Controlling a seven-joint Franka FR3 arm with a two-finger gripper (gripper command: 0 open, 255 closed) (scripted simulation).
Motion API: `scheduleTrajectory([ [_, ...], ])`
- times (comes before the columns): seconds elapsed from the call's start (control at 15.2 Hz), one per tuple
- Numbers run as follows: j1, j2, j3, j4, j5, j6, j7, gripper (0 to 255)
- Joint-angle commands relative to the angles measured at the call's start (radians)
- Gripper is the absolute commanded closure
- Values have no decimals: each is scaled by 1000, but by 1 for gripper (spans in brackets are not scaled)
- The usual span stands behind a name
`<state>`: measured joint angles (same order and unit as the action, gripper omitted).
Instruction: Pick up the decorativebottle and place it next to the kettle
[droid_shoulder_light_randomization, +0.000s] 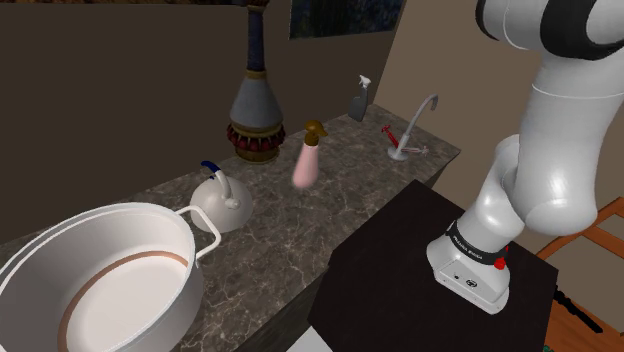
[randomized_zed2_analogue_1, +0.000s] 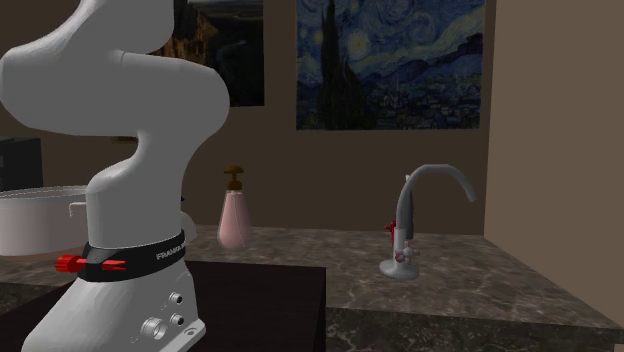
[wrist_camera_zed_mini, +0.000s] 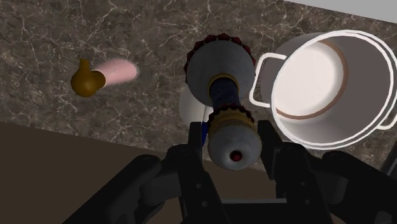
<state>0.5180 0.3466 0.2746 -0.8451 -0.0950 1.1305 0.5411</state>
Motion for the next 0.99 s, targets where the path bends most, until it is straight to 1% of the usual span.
scheduleTrajectory([
  [0.0, -5, -21, 1, -61, 7, 42, 6, 255],
  [0.2, -23, -72, 0, -183, 23, 115, 2, 255],
  [0.4, -34, -110, -1, -282, 35, 177, -2, 255],
  [0.92, -52, -177, -6, -488, 54, 317, -11, 255],
])
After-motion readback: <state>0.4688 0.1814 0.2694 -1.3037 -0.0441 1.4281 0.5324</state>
